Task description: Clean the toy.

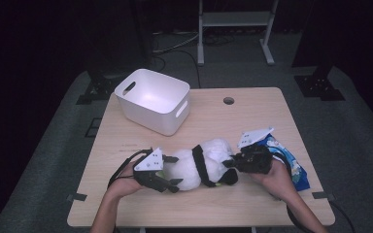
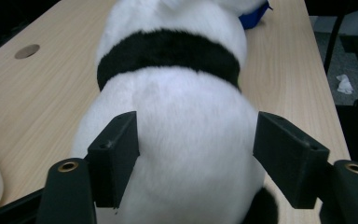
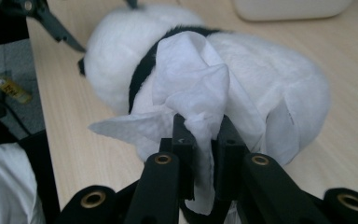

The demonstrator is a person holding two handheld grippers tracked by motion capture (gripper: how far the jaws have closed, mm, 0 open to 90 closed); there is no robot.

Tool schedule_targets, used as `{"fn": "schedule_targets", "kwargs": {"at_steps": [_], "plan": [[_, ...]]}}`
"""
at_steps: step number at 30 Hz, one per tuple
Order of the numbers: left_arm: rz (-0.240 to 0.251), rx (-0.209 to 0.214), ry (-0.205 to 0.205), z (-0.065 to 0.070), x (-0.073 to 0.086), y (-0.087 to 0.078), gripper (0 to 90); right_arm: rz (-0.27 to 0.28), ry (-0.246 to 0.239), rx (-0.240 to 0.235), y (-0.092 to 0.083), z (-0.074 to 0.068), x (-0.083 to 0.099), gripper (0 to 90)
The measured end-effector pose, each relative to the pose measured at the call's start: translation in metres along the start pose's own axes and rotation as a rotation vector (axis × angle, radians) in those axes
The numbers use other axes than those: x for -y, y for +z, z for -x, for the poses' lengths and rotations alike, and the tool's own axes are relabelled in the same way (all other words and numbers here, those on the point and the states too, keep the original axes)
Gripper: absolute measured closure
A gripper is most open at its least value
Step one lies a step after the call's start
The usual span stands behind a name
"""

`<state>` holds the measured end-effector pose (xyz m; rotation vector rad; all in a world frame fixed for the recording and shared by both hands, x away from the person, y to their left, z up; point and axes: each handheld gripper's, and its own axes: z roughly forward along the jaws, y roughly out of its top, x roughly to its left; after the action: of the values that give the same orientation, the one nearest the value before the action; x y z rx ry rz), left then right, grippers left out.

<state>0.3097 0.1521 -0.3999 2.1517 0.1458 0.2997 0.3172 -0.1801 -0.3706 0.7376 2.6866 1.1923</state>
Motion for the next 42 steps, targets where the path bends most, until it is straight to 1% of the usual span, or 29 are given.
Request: {"fn": "schedule_targets", "kwargs": {"at_steps": [1,2,3,5,9,11,13,18,21,24,28,31,33,35,38,41,42], "plan": [[0.004,-0.012,0.002,-0.001,-0.002,-0.003,29.1,-0.016,-0.009,-0.009,0.004,-0.002,0.001,80.6],[0.004,-0.012,0.002,-0.001,-0.002,-0.003,28.9,-0.016,-0.009,-0.009,0.004,-0.002,0.001,80.6],[0.005,-0.012,-0.002,-0.001,-0.003,-0.004,28.9,-0.029,-0.017,-0.023,0.013,-0.006,0.003,80.6],[0.000,-0.027,0.000,-0.001,-0.003,-0.003,28.9,-0.011,-0.017,-0.041,0.017,-0.009,0.003,80.6],[-0.011,-0.055,-0.011,-0.003,-0.003,-0.001,28.9,-0.007,-0.032,-0.059,0.021,-0.015,0.001,80.5],[-0.021,-0.070,-0.019,-0.004,-0.003,-0.001,29.1,-0.011,-0.035,-0.063,0.021,-0.018,0.000,80.5],[-0.032,-0.075,-0.015,-0.004,-0.002,0.000,30.2,-0.012,-0.042,-0.066,0.020,-0.020,0.000,80.3],[-0.047,-0.080,-0.012,-0.003,-0.001,0.001,31.9,0.017,-0.050,-0.081,0.010,-0.025,-0.003,80.2],[-0.052,-0.076,-0.014,-0.003,0.000,0.002,32.4,0.036,-0.053,-0.079,0.004,-0.027,-0.006,80.1],[-0.056,-0.072,-0.011,-0.003,0.000,0.002,32.8,0.059,-0.052,-0.068,-0.003,-0.025,-0.009,80.1],[-0.057,-0.065,-0.013,-0.002,0.000,0.002,32.9,0.091,-0.033,-0.032,-0.011,-0.018,-0.012,80.0],[-0.059,-0.062,-0.011,-0.002,0.001,0.002,33.0,0.083,-0.017,0.008,-0.012,-0.012,-0.014,80.0],[-0.059,-0.060,-0.013,-0.002,0.000,0.002,32.9,0.073,-0.003,0.024,-0.010,-0.007,-0.014,79.8],[-0.060,-0.059,-0.013,-0.002,0.000,0.002,32.9,0.058,0.006,0.027,-0.006,-0.003,-0.013,79.8],[-0.059,-0.062,-0.015,-0.002,0.000,0.002,32.9,0.029,0.010,0.028,0.004,-0.002,-0.011,79.8],[-0.067,-0.070,-0.005,-0.002,-0.002,0.001,32.6,0.022,0.008,0.015,0.010,-0.003,-0.009,79.8],[-0.062,-0.074,-0.004,-0.001,-0.003,0.001,32.5,0.019,0.005,0.011,0.012,-0.003,-0.008,79.8]]}}
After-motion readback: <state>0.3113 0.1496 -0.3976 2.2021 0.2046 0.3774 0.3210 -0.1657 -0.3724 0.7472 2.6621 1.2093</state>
